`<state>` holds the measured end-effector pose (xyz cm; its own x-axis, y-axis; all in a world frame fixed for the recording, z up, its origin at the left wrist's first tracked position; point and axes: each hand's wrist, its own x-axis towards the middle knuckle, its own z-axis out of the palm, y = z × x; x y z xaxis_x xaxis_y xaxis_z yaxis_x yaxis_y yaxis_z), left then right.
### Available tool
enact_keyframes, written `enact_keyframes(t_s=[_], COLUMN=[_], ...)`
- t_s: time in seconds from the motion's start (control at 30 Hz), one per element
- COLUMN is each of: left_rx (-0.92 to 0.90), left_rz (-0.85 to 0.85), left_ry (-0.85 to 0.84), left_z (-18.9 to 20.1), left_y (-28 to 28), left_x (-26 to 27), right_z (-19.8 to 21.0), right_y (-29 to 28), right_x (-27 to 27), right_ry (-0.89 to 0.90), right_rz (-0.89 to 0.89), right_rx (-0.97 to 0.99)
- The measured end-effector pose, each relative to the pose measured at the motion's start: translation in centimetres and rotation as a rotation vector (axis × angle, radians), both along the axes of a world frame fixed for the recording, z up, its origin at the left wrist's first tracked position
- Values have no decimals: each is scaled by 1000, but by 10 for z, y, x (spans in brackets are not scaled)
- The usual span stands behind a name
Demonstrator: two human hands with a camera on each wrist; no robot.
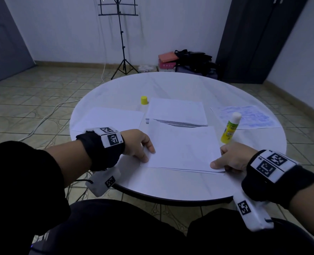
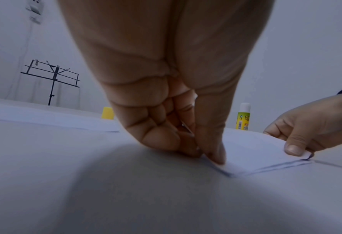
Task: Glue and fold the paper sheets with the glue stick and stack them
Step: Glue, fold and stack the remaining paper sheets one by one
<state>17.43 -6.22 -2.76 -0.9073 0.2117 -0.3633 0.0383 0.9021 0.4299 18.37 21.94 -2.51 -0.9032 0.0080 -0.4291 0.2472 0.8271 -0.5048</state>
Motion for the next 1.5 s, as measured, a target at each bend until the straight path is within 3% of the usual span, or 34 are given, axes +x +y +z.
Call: enact_keyframes(t_s=[1.13, 1.4, 1.5], left_rx=[-9, -87, -167], left_rz=[-11, -47, -62], left_ry=[-3, -10, -40], left_z=[-4, -4, -3], left_y=[-2, 1, 2], left_x=[-6, -8, -10], right_z=[-2, 1, 7], right_y=[-6, -7, -3], right_x=[12, 12, 13], right_ry=[73, 64, 52], right_rz=[-29, -43, 61], right_rx=[46, 130, 174])
